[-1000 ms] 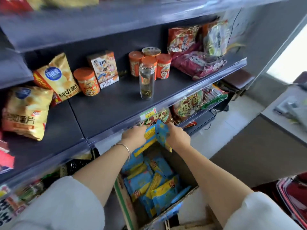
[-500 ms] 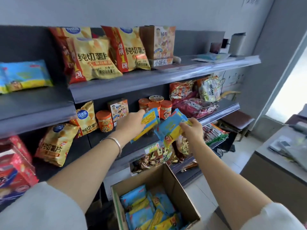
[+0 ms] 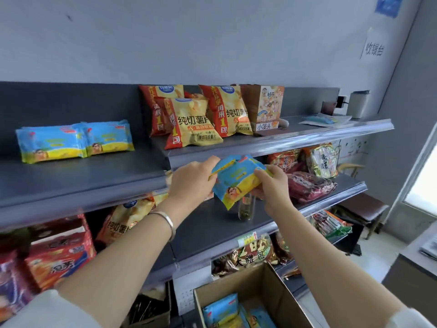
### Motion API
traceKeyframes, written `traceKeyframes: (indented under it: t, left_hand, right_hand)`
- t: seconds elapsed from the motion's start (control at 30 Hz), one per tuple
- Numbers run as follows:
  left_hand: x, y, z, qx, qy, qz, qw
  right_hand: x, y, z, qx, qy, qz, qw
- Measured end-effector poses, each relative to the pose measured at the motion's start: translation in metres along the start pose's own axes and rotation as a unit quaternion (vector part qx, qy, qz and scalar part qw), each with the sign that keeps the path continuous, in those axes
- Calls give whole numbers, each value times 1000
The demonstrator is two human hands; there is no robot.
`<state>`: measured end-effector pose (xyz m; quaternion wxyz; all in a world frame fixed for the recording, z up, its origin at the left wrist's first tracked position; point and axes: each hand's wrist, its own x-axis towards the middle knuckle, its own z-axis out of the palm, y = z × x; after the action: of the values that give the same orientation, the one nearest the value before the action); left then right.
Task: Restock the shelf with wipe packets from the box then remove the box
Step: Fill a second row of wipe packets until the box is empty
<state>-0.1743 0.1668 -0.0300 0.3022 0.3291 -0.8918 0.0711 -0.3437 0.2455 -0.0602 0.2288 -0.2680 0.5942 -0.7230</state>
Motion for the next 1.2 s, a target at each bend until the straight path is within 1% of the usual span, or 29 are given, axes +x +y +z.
traceKeyframes:
  t: [0.13, 0.2, 0.3, 0.4, 0.47, 0.6, 0.7, 0.8, 0.87, 1.07, 1.13, 1.2]
  left_hand:
    - [-23, -53, -30, -102, 1, 36, 994]
    - [-33, -82, -43, -105, -4, 58, 993]
    - [-48, -122, -62, -111, -12, 44, 993]
    - [-62, -157, -84, -112, -8, 37, 993]
    - [-70, -177, -98, -127, -2, 2, 992]
    - [-79, -210, -120, -222, -5, -95, 970]
    - [-79, -228, -129, -237, -20, -145, 960]
    - [-76, -249, -128, -275, -24, -208, 938]
    - [-73, -262, -128, -312, -16, -235, 921]
    - [-48, -288, -133, -379, 55, -266, 885]
    - [-35, -296, -131, -386, 90, -280, 874]
    - [-22, -304, -128, -398, 137, -312, 852]
  right_hand:
    - [-28, -11, 62, 90, -27, 33, 995]
    - [-41, -17, 90, 122, -41, 38, 991]
    - [-60, -22, 130, 152, -77, 45, 984]
    - [-78, -21, 168, 159, -111, 45, 980]
    - [-89, -19, 189, 169, -134, 46, 975]
    - [-103, -19, 225, 188, -163, 65, 966]
    - [-106, -20, 249, 194, -181, 68, 962]
    - [-102, -21, 271, 195, -197, 63, 959]
    - [-96, -22, 286, 199, -213, 62, 954]
    - [-59, -27, 320, 200, -262, 43, 943]
    - [-43, -31, 328, 176, -265, 26, 948]
    - [-24, -32, 335, 148, -251, 14, 957]
